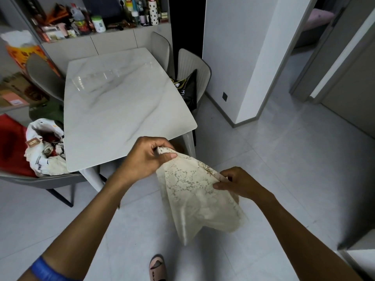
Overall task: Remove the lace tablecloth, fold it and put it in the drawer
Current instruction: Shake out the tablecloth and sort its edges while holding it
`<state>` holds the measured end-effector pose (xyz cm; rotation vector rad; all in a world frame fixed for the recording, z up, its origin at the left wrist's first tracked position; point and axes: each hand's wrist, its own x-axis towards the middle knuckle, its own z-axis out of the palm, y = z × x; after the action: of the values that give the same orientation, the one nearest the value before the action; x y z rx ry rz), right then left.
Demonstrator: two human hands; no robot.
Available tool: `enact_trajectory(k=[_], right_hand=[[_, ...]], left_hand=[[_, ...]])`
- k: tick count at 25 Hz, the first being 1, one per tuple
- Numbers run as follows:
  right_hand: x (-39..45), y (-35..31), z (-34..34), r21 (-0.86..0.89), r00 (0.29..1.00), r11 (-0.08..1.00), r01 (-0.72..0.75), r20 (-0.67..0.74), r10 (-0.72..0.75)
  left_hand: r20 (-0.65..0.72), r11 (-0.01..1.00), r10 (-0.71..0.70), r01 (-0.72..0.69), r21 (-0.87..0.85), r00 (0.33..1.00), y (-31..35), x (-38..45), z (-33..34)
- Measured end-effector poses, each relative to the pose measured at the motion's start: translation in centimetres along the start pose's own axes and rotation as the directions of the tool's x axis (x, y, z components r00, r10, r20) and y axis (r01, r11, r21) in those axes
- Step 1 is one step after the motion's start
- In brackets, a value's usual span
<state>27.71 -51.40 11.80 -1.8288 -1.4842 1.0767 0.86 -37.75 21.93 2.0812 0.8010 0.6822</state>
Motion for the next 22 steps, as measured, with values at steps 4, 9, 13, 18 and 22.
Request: enact_trajectory(k=[4,9,13,18,22], right_hand=[[-0.1,0.5,0.4,0.24,1.0,0.971,-0.011,0.015,0.007],[0.1,0.5,0.3,0.365,0.989,0.931,-0.006,-0.136,0.06],[0.7,-0.7,0.4,0.116,0.709,0.99,-0.074,-0.692,0.135],[-1.5,-2.0,5.2,0.226,0.497,0.961,-0.156,-0.823,0.274],[-1.6,-3.6,7.8,0.041,0.629,0.99,0.136,-0.776,-0.054]], left_hand=[[-0.015,0.999,0.015,-0.014,0.034,1.0,0.4,0.4,-1.4],[0.201,0.932,0.087,-0.151,0.328,0.976,1.3,1.1,-3.0],[0.295,0.819,0.274,-0.383,0.427,0.915,4.3,2.3,-2.1],[0.139,0.766,0.41,-0.422,0.485,0.902,7.5,5.1,-1.2],[0.068,0.758,0.45,-0.421,0.498,0.891,8.6,6.3,-2.0]])
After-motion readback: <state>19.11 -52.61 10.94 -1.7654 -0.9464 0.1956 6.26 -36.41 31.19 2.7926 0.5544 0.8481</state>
